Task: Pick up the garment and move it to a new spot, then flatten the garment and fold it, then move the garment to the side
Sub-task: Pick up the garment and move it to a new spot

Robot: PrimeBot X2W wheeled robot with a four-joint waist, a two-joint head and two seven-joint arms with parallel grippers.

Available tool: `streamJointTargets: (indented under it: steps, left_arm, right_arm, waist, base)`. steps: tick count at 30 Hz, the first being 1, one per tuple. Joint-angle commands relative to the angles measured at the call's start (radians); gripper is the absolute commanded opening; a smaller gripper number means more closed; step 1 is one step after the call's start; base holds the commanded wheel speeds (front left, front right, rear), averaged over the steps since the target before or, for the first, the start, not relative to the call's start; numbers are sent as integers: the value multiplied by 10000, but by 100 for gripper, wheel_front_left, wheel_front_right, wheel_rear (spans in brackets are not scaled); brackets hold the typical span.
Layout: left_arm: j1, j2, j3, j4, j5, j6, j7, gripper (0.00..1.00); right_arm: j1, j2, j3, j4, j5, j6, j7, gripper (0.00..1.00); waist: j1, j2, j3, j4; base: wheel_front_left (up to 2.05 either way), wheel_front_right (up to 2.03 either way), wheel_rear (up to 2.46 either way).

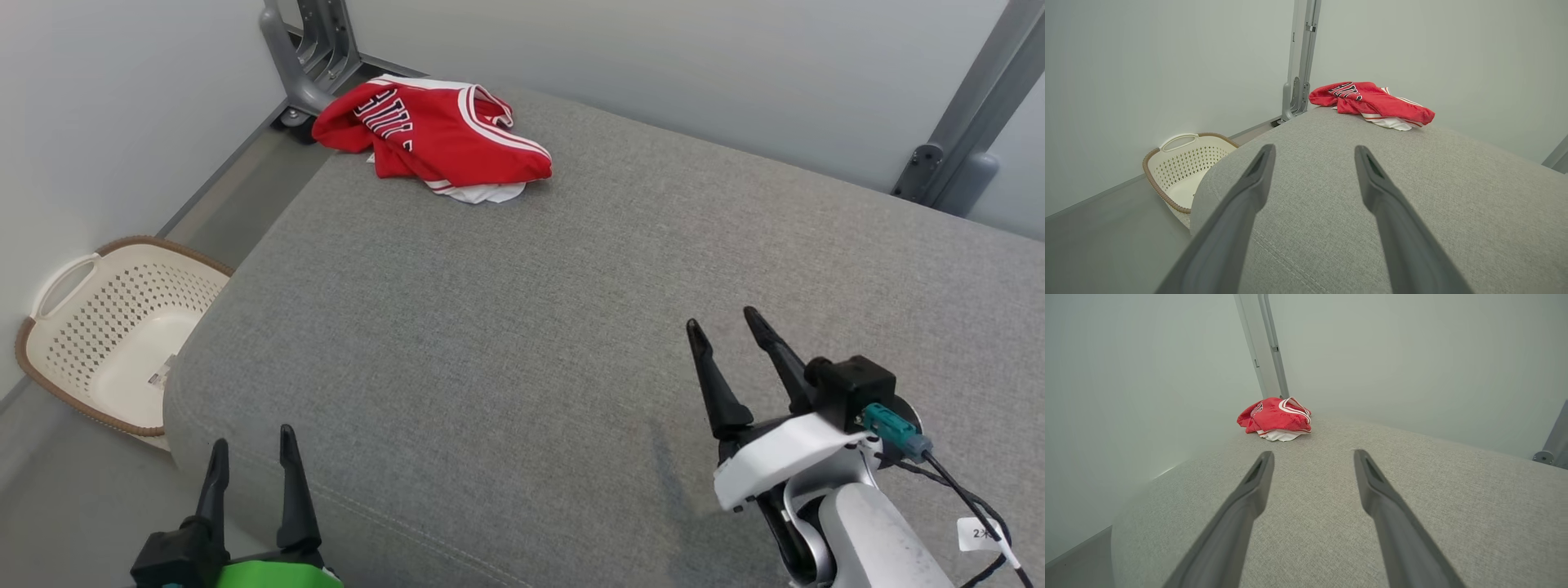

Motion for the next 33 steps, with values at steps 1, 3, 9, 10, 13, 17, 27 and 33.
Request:
streamJointTargets:
  steps: [1, 3, 9, 10, 13, 17, 27, 33]
  left_arm:
    - [-229, -19, -119, 101, 63, -91, -5, 100]
    - [-607, -18, -275, 320, 157, -215, -5, 100]
    - [-2399, 360, -523, 1024, 526, -566, 1, 100]
    - [-2884, 482, -551, 1182, 598, -633, 47, 100]
    - [-4265, 867, -568, 1599, 820, -833, 208, 100]
    - [-6768, 1543, -781, 2618, 1071, -1330, 890, 100]
    - [-10291, 2116, -1002, 5580, 1181, -1621, 1992, 100]
    - [-11260, 2176, -1075, 7538, 1197, -1507, 2534, 100]
  right_arm:
    - [-105, -49, -175, -84, -149, -14, 36, 100]
    - [-67, -48, -452, -237, -307, -14, 128, 100]
    - [-345, -49, -970, -1152, -889, -12, 625, 100]
    - [-424, -55, -1044, -1354, -992, -12, 713, 100]
    - [-683, -52, -1192, -1869, -1262, -12, 960, 100]
    - [-1078, -51, -1315, -2520, -1556, -12, 1250, 100]
    - [-1119, -43, -1681, -3399, -1671, -12, 1329, 100]
    - [-1077, -35, -1709, -3875, -1842, -12, 1443, 100]
  waist:
    - [1, 0, 212, 19]
    - [1, 0, 422, 21]
    - [1, 0, 1474, -591]
    - [1, 0, 1706, -778]
    - [1, 0, 2345, -1295]
    - [1, 0, 3317, -2171]
    - [1, 0, 4658, -3543]
    - [1, 0, 5100, -3986]
  base:
    - [0, 0, 0]
    - [0, 0, 0]
    - [0, 0, 0]
    - [0, 0, 0]
    - [0, 0, 0]
    - [0, 0, 0]
    - [0, 0, 0]
    - [0, 0, 0]
